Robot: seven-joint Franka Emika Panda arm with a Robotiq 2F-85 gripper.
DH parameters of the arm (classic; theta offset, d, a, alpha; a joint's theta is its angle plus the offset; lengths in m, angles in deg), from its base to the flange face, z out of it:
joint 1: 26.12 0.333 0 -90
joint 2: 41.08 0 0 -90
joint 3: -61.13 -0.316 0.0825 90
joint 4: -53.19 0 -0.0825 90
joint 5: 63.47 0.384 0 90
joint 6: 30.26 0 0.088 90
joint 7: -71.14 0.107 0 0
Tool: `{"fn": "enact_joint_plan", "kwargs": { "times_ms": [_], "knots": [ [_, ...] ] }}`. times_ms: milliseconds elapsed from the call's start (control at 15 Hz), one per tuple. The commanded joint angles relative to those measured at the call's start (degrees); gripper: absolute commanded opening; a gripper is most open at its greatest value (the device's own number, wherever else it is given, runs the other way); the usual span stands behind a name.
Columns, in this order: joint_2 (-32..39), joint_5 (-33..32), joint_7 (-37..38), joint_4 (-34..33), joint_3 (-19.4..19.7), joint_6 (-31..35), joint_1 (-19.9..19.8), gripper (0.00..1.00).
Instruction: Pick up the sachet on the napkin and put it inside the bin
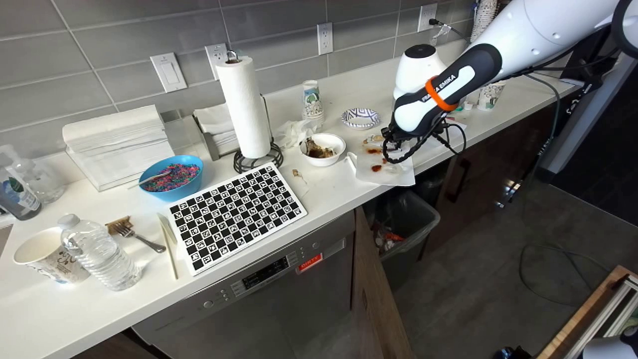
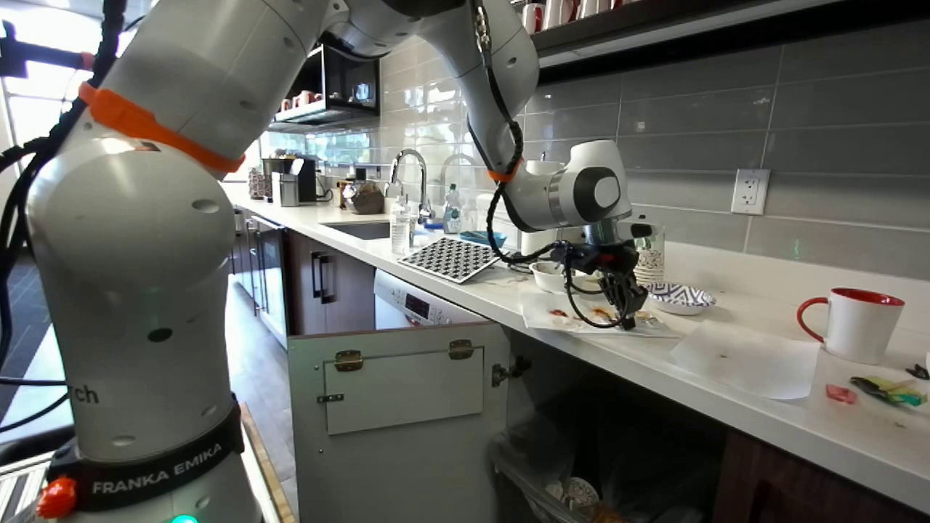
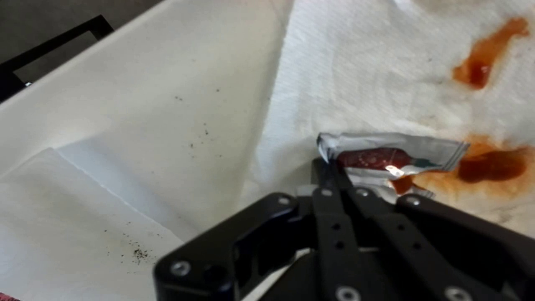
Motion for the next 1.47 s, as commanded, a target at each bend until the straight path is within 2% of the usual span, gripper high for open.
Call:
{"fn": "enact_joint_plan", "kwargs": {
  "times_ms": [0, 333, 800, 1133, 1400],
  "knots": [
    [-0.24, 0.99, -0.66, 1.22, -0.12, 2.04, -0.13, 0.0],
    [-2.4, 3.06, -1.73, 3.19, -1.33, 4.24, -1.15, 0.0],
    [-12.61, 2.39, -3.2, 14.2, 0.34, 12.29, 0.02, 0.0],
    [-18.27, 4.22, -5.75, 20.77, -1.35, 16.6, -1.81, 0.0],
    [-23.04, 8.94, -13.39, 25.53, -5.26, 15.37, -4.88, 0.0]
  ]
}}
